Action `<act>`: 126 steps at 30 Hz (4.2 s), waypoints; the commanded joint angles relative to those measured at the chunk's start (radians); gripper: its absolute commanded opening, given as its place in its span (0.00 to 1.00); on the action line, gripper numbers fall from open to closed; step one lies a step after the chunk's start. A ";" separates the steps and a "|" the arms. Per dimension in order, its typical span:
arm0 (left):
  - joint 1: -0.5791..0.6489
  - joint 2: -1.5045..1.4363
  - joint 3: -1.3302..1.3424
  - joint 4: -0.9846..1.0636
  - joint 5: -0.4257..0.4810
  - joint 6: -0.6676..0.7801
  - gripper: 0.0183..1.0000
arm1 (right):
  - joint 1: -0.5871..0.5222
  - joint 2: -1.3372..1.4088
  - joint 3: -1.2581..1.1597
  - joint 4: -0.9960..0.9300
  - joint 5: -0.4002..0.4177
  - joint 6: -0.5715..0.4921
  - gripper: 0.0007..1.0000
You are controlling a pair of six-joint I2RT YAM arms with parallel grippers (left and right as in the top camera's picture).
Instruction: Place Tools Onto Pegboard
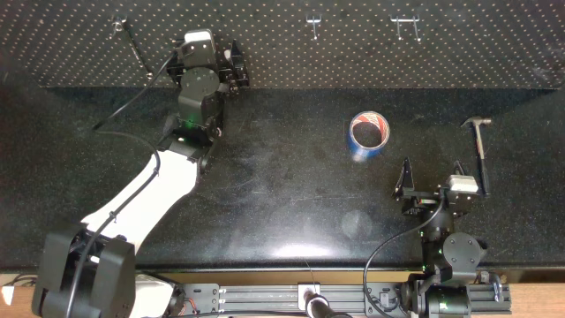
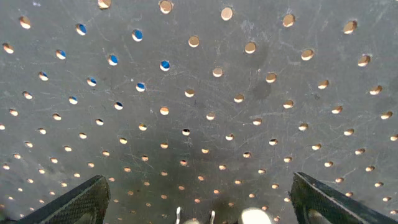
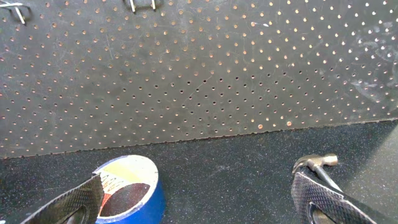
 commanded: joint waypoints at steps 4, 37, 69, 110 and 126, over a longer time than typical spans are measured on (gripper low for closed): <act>0.002 -0.314 -0.001 -0.352 0.027 0.008 1.00 | 0.001 -0.007 -0.005 -0.003 -0.005 0.011 0.99; 0.301 -1.568 -0.869 -0.510 0.397 0.259 1.00 | 0.001 -0.007 -0.005 -0.002 -0.002 0.011 0.99; 0.301 -1.568 -0.869 -0.510 0.397 0.259 1.00 | 0.247 1.930 1.593 -1.129 -0.343 0.131 0.99; 0.301 -1.568 -0.869 -0.510 0.397 0.259 1.00 | 0.284 1.962 1.551 -0.945 -0.321 0.021 0.96; 0.301 -1.568 -0.869 -0.510 0.397 0.259 1.00 | 0.313 1.851 1.383 -0.883 -0.295 -0.008 0.96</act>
